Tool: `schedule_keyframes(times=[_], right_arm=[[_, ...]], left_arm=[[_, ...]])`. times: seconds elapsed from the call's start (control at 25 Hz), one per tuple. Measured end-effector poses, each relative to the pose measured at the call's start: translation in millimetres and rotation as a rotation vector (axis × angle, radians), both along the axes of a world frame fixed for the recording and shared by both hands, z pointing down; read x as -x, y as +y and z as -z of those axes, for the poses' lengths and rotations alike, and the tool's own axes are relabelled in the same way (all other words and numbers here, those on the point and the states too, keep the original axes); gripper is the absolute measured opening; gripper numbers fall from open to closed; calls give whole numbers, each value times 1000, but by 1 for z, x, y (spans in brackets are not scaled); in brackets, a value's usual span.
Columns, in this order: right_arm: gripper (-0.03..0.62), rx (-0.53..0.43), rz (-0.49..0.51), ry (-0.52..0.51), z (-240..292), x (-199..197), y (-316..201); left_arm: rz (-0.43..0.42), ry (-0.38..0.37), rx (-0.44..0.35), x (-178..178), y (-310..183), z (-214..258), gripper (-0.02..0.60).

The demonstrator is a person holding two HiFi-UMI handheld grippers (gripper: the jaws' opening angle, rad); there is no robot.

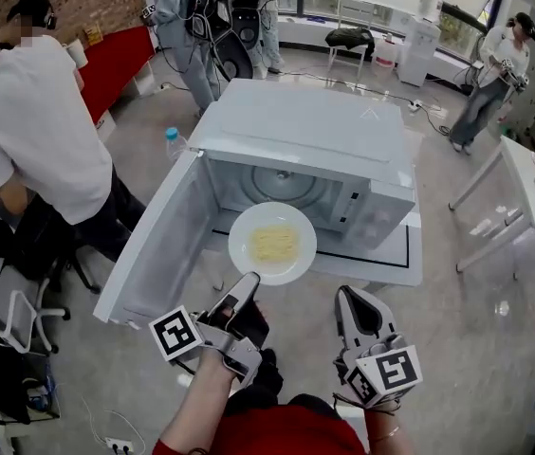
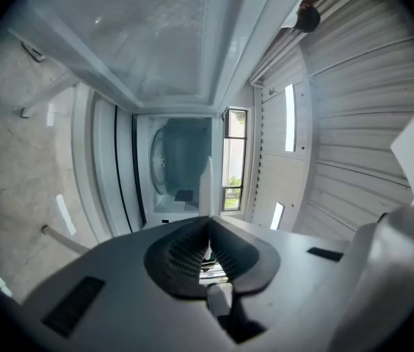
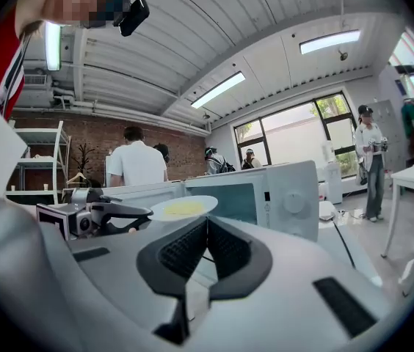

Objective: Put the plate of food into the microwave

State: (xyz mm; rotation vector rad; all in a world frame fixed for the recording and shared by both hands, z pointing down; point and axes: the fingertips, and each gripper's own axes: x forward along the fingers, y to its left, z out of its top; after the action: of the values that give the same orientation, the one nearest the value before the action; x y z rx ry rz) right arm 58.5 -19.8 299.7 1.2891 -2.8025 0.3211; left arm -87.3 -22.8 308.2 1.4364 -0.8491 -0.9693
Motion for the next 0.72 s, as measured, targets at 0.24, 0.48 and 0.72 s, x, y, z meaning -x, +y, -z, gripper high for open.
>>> schedule_keyframes(times=[0.24, 0.48, 0.72], right_arm=[[15, 5, -30, 12, 4, 20, -34], [15, 10, -36, 36, 1, 30, -53], [15, -5, -12, 64, 0, 40, -64]], left_arm=[[-53, 4, 20, 12, -37, -6, 17], [-67, 9, 48, 17, -54, -15, 15], [-56, -7, 56, 24, -69, -25, 15]])
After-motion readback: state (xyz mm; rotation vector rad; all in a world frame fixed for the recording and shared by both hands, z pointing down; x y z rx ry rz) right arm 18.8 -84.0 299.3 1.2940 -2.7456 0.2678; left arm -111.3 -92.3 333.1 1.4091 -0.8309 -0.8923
